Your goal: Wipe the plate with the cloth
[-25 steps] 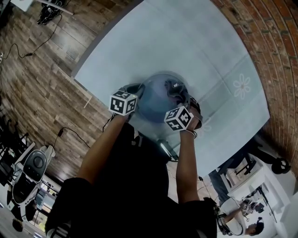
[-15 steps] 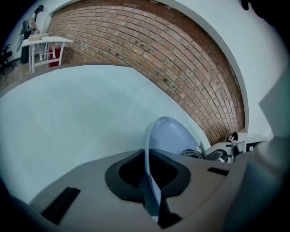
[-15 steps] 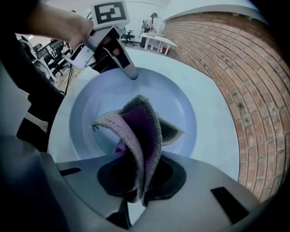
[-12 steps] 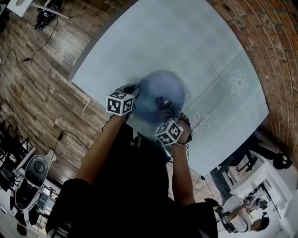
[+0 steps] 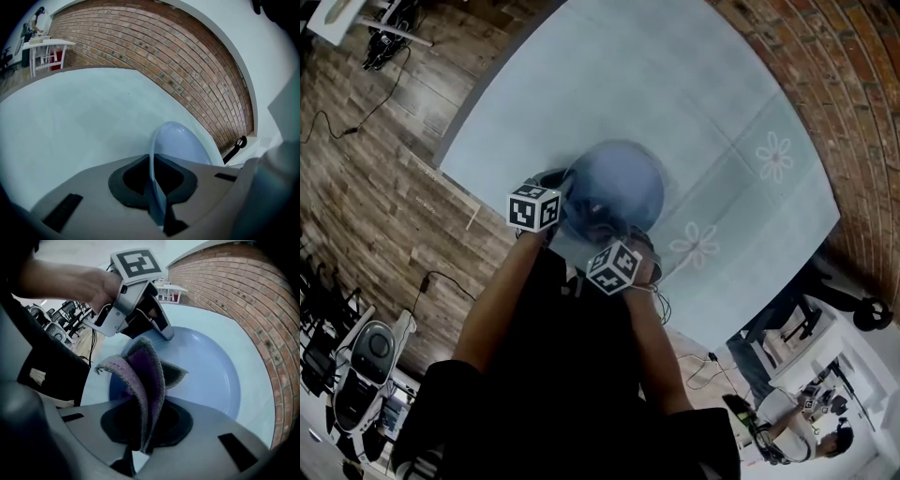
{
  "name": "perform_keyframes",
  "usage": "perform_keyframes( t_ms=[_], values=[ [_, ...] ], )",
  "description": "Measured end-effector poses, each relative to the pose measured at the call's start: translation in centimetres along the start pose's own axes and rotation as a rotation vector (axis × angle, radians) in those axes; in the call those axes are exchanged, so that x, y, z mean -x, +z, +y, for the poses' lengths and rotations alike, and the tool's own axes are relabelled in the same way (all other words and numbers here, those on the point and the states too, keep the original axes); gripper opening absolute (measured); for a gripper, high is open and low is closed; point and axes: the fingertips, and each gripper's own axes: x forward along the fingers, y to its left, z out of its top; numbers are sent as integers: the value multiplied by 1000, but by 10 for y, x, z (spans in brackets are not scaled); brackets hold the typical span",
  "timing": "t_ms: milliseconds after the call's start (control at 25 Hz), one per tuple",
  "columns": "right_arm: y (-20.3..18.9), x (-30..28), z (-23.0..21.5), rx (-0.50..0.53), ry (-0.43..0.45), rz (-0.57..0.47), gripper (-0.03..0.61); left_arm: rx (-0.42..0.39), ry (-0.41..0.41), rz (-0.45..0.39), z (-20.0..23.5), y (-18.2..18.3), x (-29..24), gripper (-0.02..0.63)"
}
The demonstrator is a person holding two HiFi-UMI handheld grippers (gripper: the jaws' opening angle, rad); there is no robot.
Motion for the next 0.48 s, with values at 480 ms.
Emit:
perform_keyframes(
  t_ms=[480],
  values=[
    [8,44,-19,-270,-56,-277,60,-12,-4,6,-3,-7,8,46]
  ],
)
